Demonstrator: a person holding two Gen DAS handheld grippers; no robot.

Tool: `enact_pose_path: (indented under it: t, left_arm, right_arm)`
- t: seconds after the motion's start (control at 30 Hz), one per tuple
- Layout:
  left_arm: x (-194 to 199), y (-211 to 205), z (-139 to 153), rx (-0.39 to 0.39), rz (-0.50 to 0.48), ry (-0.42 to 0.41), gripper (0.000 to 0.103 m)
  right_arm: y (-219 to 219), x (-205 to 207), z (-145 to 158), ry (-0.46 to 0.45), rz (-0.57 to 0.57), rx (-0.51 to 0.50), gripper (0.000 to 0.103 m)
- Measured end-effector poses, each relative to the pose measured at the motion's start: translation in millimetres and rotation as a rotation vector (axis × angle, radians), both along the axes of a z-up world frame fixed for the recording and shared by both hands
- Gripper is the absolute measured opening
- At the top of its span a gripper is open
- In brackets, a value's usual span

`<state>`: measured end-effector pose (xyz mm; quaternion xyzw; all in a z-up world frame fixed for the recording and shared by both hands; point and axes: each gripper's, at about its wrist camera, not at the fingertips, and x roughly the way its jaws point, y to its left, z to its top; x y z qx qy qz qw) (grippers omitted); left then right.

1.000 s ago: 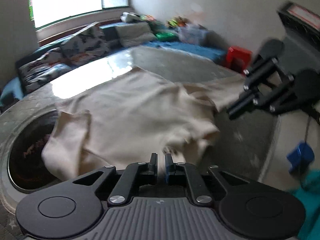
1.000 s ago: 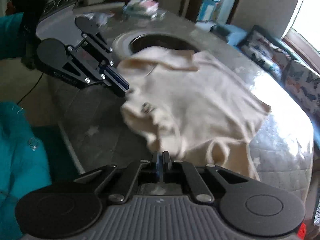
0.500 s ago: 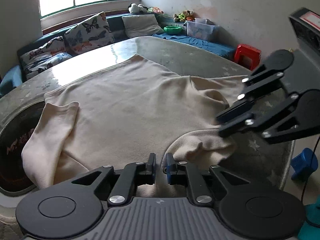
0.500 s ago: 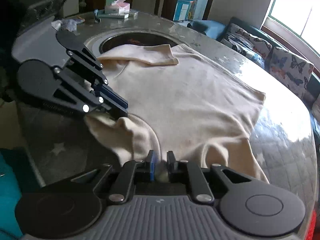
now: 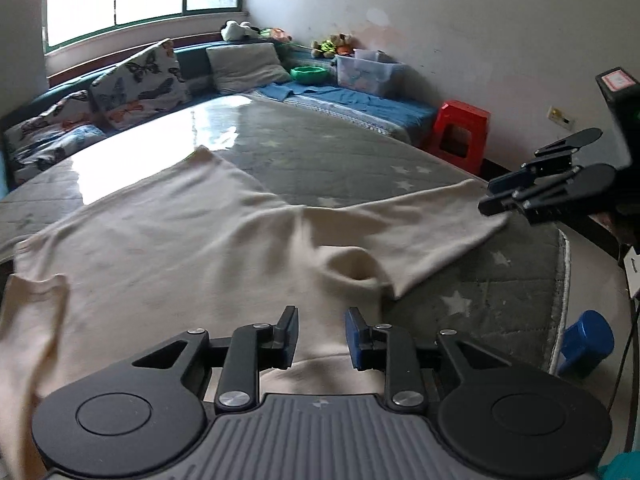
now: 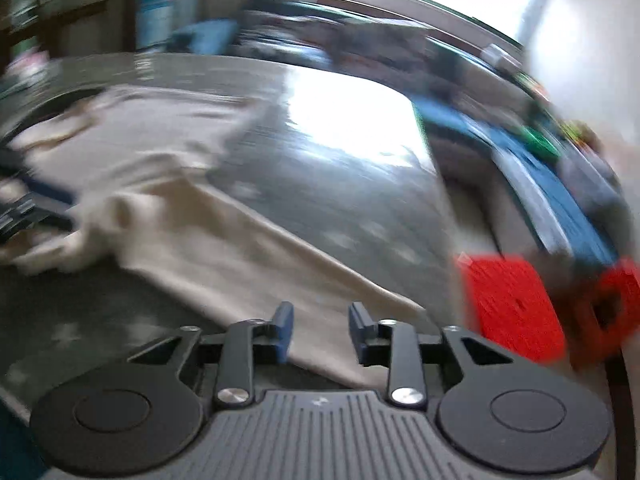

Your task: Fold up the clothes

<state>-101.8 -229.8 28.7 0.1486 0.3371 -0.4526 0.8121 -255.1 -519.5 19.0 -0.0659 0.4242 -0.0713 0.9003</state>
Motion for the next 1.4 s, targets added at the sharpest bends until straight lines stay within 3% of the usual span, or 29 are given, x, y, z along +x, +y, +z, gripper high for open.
enact_pose_path:
  t: [0.23, 0.27, 0.3, 0.57, 0.8, 0.93, 1.17, 1.4]
  left_arm:
    - [-5.0, -8.6, -7.9, 0.016, -0.019, 0.007, 0.028]
    - [-5.5, -8.7, -8.2, 0.016, -0.021, 0.004, 0.028]
    - [-5.3, -8.3, -8.1, 0.017, -0.022, 0.005, 0.028]
    - [-8.4, -8.8, -10.5, 0.022, -0.053, -0.007, 0.032]
    - [-9.2, -10.0, -12.4, 0.022, -0.078, -0.016, 0.034]
    - [-9.0, -9.8, -10.5, 0.024, -0.093, -0.008, 0.034]
    - [-3.5, -18.1, 3.7, -0.028, -0.104, -0.019, 0.040]
    - [-5.6, -27.9, -2.1, -0.013, -0.132, -0.003, 0.040]
  right_arm:
    - [-35.6, -7.8, -12.1, 0.026, -0.090, 0.118, 0.027]
    - [-40.1, -8.9, -13.7, 0.030, -0.100, 0.136, 0.013]
    - [-42.2, -8.7, -14.3, 0.034, -0.105, 0.136, 0.006]
    - [-43.8, 36.5, -0.1, -0.013, -0.115, -0.133, 0.004]
    - [-45.3, 89.9, -14.3, -0.014, -0.092, -0.215, 0.005]
    - [-48.9, 96.2, -28.9, 0.018, -0.117, -0.198, 0.017]
    - [-57.2, 84.9, -7.1, -0.048, -0.147, -0.071, 0.017]
    - [-54.1, 102.5, -22.0, -0.038, -0.122, 0.068, 0.020]
